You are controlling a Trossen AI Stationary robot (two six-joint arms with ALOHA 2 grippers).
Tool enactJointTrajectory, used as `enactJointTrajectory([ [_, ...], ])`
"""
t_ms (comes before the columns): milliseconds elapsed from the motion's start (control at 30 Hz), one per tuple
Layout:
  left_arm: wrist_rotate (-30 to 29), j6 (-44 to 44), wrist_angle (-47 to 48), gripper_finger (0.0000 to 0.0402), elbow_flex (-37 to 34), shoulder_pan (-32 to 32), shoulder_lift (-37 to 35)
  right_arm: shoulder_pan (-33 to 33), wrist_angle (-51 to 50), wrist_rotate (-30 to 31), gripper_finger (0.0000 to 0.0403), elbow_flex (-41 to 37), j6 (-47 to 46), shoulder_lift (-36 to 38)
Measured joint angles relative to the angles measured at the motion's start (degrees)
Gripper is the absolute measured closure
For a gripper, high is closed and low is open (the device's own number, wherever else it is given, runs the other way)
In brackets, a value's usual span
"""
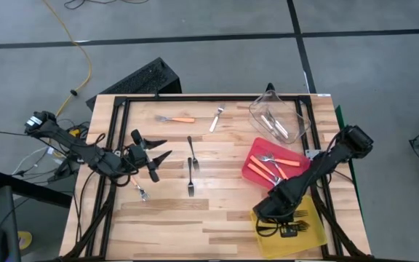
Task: Sort silverware by color (type)
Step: Put the black fork into the yellow bin
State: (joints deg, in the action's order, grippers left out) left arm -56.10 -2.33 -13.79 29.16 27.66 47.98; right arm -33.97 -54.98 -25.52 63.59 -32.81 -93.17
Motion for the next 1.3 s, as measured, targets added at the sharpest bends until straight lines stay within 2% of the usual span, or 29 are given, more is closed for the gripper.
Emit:
enactJointTrajectory([
  [133,0.1,0.0,0.4,0.0223,0.0,0.0,-0.1,1.2,0.1,1.9,0.0382,0.0,2.0,0.0],
  [633,0.1,0.1,1.5,0.0223,0.0,0.0,-0.1,1.7,-1.4,0.1,0.0382,0.0,6.7,-1.1],
  [1000,0.0,0.1,2.8,0.0223,0.0,0.0,-0.1,0.4,-2.7,-0.5,0.0382,-0.1,9.4,-7.3],
  [1300,-0.1,0.2,2.8,0.0223,0.0,0.0,-0.1,0.2,-1.3,-0.1,0.0382,-0.1,9.5,-7.4],
])
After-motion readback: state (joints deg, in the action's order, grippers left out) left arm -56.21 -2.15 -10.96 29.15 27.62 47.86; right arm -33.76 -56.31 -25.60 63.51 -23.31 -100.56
